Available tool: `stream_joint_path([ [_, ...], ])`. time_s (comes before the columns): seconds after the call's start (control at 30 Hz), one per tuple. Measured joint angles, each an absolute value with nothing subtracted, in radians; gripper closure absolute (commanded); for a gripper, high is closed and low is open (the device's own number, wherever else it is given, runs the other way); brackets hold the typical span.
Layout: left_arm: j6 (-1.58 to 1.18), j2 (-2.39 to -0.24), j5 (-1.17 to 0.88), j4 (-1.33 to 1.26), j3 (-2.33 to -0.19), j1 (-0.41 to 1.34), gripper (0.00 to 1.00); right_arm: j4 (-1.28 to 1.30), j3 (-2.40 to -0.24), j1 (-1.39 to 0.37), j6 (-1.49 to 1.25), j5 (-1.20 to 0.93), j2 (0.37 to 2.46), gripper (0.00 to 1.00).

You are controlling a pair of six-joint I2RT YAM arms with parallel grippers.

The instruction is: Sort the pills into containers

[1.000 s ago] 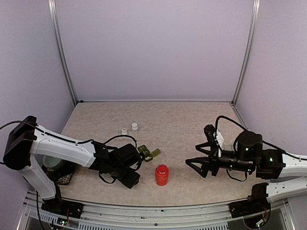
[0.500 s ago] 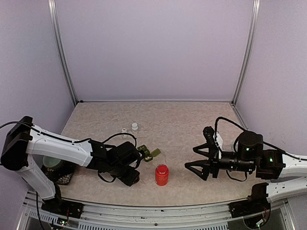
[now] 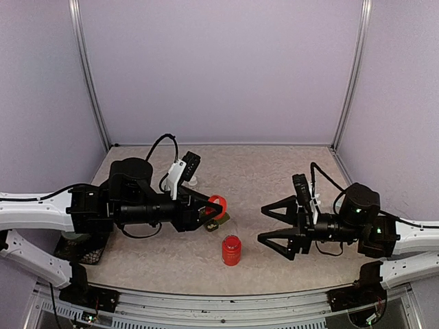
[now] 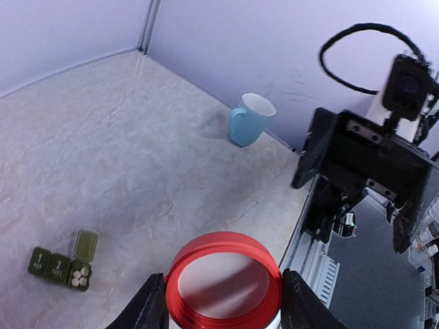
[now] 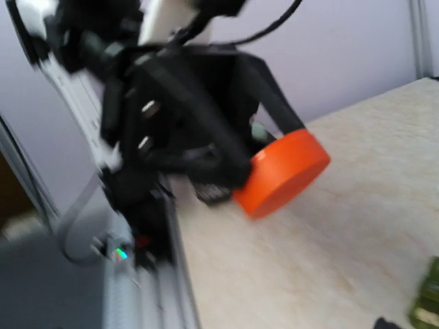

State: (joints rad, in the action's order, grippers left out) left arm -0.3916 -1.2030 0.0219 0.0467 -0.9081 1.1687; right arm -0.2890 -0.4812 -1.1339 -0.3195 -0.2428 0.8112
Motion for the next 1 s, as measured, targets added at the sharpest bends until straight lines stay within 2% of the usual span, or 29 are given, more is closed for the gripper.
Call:
stream_joint_path([
  [0.17,-0.335,-1.203,0.002,-0.082,-0.91,1.239,0.6,-0.41,-0.529,-1.134,-0.523,-0.271,0.883,0.05],
  [0.5,-0.25,-1.203,-0.077,-0.284,-0.91,1.287,0.59,-0.704,-0.492,-1.069,-0.914,-0.332,0.885,0.11],
  [0.83,-0.226,-1.232,-0.157,-0.378,-0.922,1.301,0.59,-0.869,-0.502,-1.063,-1.051,-0.535,1.072,0.14],
  [1.0,-0.224,-1.239,-0.177,-0.39,-0.922,1.305,0.59,-0.942,-0.521,-1.063,-1.077,-0.592,1.094,0.14],
])
